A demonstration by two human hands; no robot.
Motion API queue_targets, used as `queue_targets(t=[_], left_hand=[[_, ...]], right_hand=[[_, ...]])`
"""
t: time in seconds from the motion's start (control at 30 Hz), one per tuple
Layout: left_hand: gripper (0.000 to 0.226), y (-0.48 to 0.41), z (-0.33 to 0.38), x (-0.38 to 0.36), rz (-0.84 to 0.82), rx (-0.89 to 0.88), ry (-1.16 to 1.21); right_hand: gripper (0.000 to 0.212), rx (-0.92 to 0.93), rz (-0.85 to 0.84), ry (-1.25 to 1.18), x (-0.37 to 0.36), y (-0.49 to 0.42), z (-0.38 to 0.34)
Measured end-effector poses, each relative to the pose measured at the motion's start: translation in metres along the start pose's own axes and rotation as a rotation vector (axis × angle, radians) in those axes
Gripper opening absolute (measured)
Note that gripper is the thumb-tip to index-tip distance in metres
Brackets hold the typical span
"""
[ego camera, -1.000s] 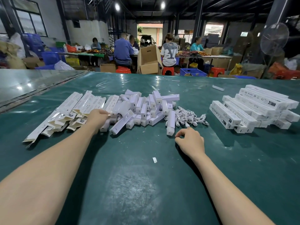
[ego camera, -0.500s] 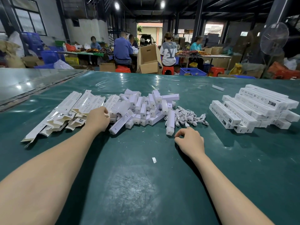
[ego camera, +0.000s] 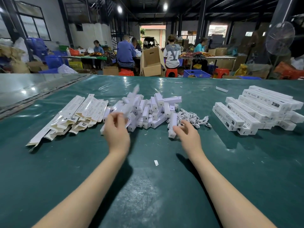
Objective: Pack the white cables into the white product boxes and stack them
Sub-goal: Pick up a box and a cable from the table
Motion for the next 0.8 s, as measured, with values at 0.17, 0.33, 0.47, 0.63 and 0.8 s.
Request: queue_targets(t=[0.17, 0.33, 0.47, 0.63, 0.8], left_hand=[[0.029, 0.056, 0.005, -0.01, -0.339, -0.004, 0.099], [0.014, 0.055, 0.001, -0.007, -0.437, -0.114, -0.069], [0.016, 0.054, 0.0, -0.011, -0.51, -0.092, -0.065], [0.035, 0.063, -0.008, -0.021, -0.814, -0.17, -0.218], [0.033, 0.061, -0.011, -0.02, -0.779, -0.136, -0.189]], right_hand=[[0.021, -0.429, -0.118, -0.703, -0.004, 0.005, 0.002], [0.024, -0.506, -0.144, -0.911, -0.001, 0.004, 0.003], [0.014, -0.5, -0.169, -0.914, -0.003, 0.005, 0.006], [0.017, -0.356, -0.152, -0.799, -0.006, 0.008, 0.005], [0.022, -0.378, -0.127, -0.808, -0.007, 0.008, 0.006]])
Point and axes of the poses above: each hand's wrist, its own y-axis away from the middle knuckle, its own x-axis out of the back of the hand, z = x × y, the point moved 5 cm from there along -y, towards the middle knuckle, and after that the axes turned 10 degrees about z, right-handed, at the moved point
